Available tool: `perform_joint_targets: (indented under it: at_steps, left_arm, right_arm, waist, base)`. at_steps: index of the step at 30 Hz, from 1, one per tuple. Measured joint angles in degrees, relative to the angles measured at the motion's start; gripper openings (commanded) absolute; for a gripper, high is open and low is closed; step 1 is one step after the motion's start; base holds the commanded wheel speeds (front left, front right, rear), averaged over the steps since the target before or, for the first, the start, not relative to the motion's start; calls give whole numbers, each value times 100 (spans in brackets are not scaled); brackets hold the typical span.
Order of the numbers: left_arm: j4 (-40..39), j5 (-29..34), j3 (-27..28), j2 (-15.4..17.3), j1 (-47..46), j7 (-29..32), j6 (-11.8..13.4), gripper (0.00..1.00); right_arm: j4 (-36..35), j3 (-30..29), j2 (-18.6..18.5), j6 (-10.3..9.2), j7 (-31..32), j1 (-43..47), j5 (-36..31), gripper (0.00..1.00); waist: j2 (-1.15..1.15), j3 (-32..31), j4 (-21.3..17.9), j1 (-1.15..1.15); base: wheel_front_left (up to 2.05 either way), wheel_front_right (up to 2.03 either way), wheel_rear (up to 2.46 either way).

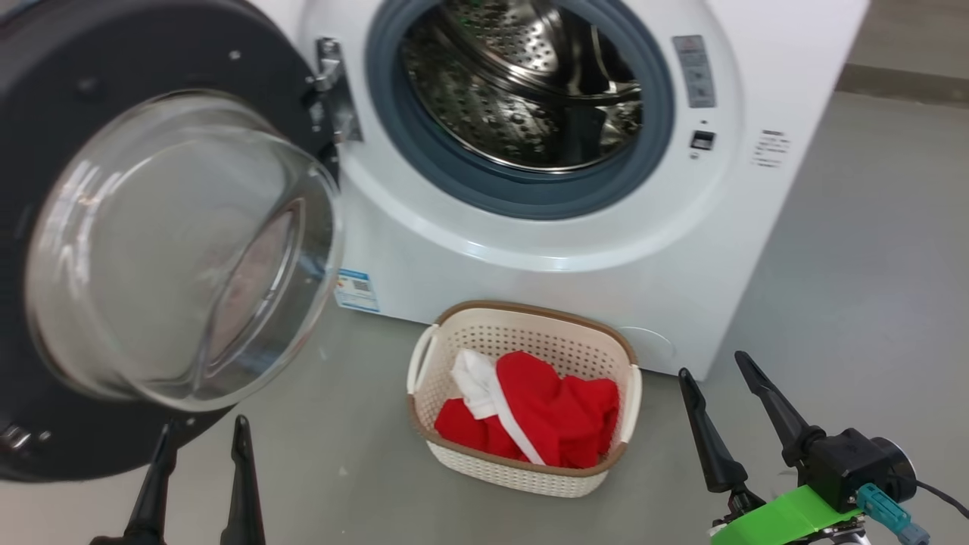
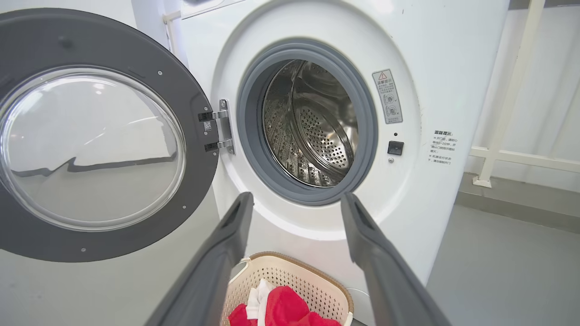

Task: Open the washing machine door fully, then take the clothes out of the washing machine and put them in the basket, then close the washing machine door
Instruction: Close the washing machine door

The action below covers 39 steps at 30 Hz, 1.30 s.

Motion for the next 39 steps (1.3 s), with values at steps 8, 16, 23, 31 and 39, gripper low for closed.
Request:
perform_joint_targets:
  at_steps: [8, 16, 23, 31, 39]
  left_arm:
    - [-31, 40, -16, 29, 55, 102, 42, 100]
    - [-67, 41, -10, 81, 168, 154, 102, 100]
    - [-88, 41, -3, 78, 169, 151, 202, 100]
    - [-114, 38, 85, 80, 169, 86, 300, 100]
    - [-328, -191, 493, 67, 120, -215, 450, 0]
  right_arm:
    - [-15, 82, -1, 0, 0, 3, 3, 100]
    - [-20, 197, 0, 1, 0, 3, 12, 100]
    - [-31, 192, -1, 1, 1, 3, 12, 100]
    - [-32, 213, -1, 1, 42, 2, 12, 100]
    - [-24, 238, -1, 1, 43, -3, 12, 100]
  waist:
    - [0, -107, 453, 0]
    - [0, -163, 776, 0]
    - [0, -129, 897, 0]
    - [0, -102, 909, 0]
    - [0, -68, 811, 0]
  base:
    - [0, 0, 0]
    - [0, 0, 0]
    - [0, 0, 0]
    - [0, 0, 0]
    - [0, 0, 0]
